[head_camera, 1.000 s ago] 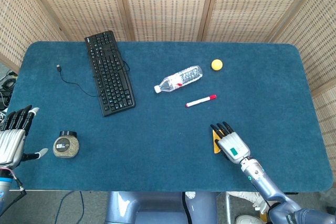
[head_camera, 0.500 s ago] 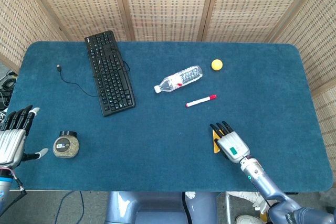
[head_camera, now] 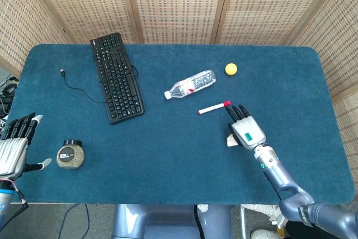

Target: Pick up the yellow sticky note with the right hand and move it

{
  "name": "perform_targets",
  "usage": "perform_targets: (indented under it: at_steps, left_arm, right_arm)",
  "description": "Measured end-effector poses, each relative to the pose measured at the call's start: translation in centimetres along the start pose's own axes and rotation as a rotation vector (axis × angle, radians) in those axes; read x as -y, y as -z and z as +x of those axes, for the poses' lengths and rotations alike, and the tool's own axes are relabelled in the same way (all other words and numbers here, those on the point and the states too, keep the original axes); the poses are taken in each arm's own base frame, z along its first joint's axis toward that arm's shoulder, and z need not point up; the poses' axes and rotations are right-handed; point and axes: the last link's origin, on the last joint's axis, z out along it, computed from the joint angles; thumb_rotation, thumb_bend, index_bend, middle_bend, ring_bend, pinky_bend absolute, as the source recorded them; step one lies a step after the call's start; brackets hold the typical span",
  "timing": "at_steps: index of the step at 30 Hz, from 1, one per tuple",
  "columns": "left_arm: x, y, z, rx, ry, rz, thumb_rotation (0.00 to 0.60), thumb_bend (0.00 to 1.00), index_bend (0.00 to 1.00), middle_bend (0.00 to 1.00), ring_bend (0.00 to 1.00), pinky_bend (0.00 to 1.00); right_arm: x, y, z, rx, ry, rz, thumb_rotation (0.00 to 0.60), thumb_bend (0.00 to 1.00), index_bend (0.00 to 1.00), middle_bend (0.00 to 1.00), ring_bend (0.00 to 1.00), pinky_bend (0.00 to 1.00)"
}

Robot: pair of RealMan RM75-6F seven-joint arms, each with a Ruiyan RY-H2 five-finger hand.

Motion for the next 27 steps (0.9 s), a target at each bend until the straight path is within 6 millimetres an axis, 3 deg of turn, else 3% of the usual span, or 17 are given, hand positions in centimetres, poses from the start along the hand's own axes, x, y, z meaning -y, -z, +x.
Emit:
perform_targets:
  at_steps: [7,11,17,27]
  left_arm:
    - [0.1,-0.1,0.0,0.005,0.005,0.001,0.600,0.00,0.00,0.00,0.00,0.00]
    - [0.1,-0.2,0.0,0.011,0.009,0.000,0.600,0.00,0.00,0.00,0.00,0.00]
    - [0.3,-0.3,0.1,0.016,0.017,0.001,0.600,0.00,0.00,0.00,0.00,0.00]
    - [0.5,-0.5,0.3,0.020,0.025,0.000,0.600,0.00,0.00,0.00,0.00,0.00]
  right_arm:
    - [-2.0,-2.9,4.5,-0.095,0.064,-0.066,0.600,0.57,0.74,0.05,0.00,0.00]
    - [-1.3,-3.1,6.1,-0.132,0.044,-0.035,0.600,0.56,0.74,0.06,0.00,0.00]
    - [2.1,-2.7,8.6,-0.137,-0.125,0.085,0.600,0.56,0.74,0.06,0.00,0.00]
    - [9.6,-3.3,11.0,0.083,-0.497,0.294,0.600,0.55,0.75,0.06,0.00,0.00]
